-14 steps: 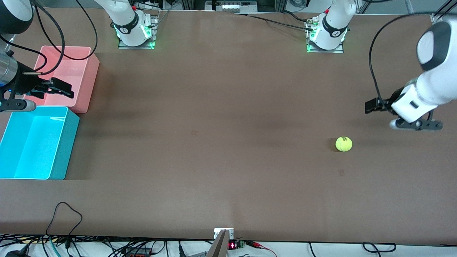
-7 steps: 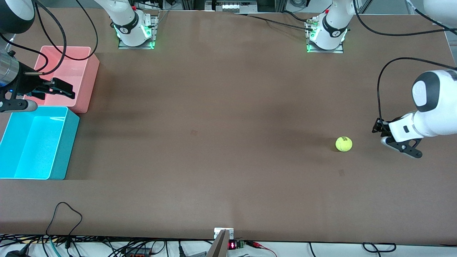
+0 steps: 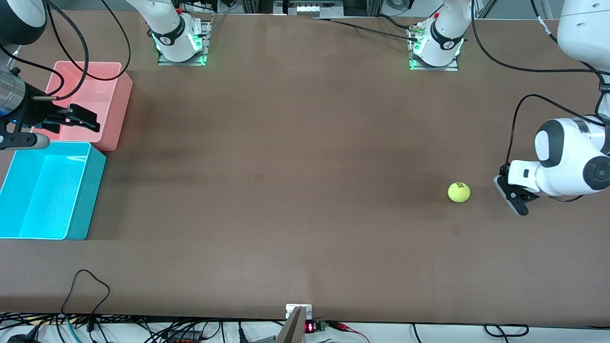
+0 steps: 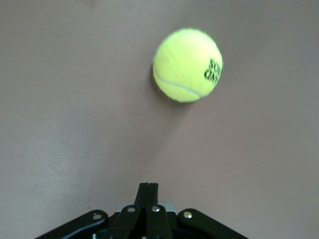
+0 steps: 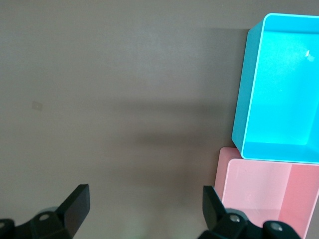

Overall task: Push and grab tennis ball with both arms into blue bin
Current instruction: 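Lower the left gripper beside the tennis ball, then push the tennis ball with the left gripper toward the right gripper, then lower the right gripper over the tennis ball while the left gripper withdraws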

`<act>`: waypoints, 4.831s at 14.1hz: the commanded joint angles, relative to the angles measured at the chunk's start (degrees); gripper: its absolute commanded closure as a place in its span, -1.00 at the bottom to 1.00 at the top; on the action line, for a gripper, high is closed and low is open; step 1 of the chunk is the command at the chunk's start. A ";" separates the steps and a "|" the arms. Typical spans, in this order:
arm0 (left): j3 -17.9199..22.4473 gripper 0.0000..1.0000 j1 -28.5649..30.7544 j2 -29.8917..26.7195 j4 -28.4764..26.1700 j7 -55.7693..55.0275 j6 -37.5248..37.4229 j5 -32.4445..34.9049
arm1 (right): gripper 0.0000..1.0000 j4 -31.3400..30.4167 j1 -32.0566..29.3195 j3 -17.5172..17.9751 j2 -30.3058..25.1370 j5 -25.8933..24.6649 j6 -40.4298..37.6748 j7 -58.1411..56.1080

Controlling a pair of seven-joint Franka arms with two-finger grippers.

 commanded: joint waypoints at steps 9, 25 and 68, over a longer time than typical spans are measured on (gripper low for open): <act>-0.59 1.00 1.79 5.45 1.26 24.77 9.96 2.86 | -1.00 -0.07 -0.69 0.07 -0.39 -0.36 -0.22 0.30; -12.37 1.00 -5.53 5.27 13.46 2.63 -9.98 2.42 | -1.00 -3.83 3.17 0.33 10.33 0.43 0.89 0.13; 1.35 -1.00 -9.64 -24.08 13.39 -68.74 -26.60 -9.80 | -1.00 -48.41 -10.62 1.04 2.15 -2.73 41.61 -61.47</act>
